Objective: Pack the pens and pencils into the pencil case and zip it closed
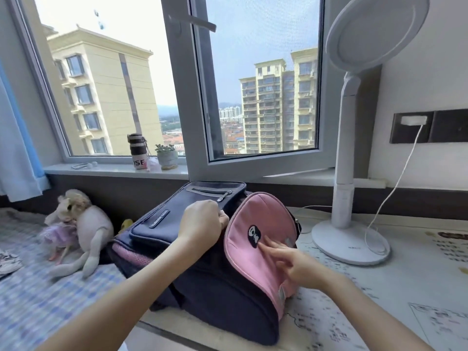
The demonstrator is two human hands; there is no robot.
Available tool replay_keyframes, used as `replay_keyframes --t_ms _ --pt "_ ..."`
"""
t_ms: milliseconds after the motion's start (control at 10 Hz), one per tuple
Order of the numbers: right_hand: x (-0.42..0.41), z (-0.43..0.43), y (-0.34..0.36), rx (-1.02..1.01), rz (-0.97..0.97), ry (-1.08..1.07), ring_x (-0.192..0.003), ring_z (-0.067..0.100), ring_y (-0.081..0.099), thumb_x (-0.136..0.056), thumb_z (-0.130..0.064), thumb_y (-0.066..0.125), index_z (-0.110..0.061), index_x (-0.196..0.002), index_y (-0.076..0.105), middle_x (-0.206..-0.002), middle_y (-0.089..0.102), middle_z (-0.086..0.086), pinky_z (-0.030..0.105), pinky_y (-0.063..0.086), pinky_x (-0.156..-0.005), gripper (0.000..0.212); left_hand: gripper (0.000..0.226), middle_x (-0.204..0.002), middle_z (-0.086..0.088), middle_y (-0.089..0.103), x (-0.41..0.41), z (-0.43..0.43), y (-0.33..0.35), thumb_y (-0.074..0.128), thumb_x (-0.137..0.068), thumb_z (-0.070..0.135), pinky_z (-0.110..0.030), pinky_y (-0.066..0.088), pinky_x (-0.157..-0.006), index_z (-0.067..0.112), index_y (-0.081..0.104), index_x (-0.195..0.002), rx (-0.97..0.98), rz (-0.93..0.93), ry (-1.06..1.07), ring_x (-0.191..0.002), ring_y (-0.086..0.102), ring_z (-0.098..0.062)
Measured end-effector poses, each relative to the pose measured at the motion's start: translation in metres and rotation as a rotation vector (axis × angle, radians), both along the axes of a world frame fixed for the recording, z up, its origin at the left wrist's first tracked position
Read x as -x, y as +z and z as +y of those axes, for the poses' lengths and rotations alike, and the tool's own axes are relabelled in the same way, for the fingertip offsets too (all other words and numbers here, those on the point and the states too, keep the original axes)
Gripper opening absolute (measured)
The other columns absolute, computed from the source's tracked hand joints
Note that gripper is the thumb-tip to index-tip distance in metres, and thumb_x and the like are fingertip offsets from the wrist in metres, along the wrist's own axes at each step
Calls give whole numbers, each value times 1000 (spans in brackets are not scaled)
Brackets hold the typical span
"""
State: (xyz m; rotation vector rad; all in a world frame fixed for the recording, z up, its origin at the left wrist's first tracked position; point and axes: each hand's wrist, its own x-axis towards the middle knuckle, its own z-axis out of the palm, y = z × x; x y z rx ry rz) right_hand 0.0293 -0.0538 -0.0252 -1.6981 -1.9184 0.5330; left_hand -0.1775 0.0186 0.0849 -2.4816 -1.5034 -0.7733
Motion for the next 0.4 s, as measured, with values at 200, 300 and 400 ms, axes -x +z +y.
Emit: replay_keyframes --t_ms 200,300,400 --pt "25 23 6 -63 -29 -79 -145 13 7 -94 -1 32 -35 -143 28 -157 14 -2 32 -2 -119 59 19 -93 -15 67 2 17 7 46 -82 12 -33 37 -69 3 63 -80 -8 58 57 -91 58 -33" --pt "30 22 4 -68 38 -106 -144 14 14 -93 0 32 -33 -140 36 -155 21 0 27 7 -118 58 20 -99 -15 66 6 28 6 45 -85 12 -32 36 -67 2 62 -83 45 129 87 -93 58 -33" --pt "20 -2 34 -203 176 -203 -134 9 37 -89 1 42 -26 -132 51 -144 44 0 15 28 -106 51 28 -103 -13 65 6 22 18 42 -93 27 -31 35 -66 6 60 -91 6 177 92 -96 58 -32"
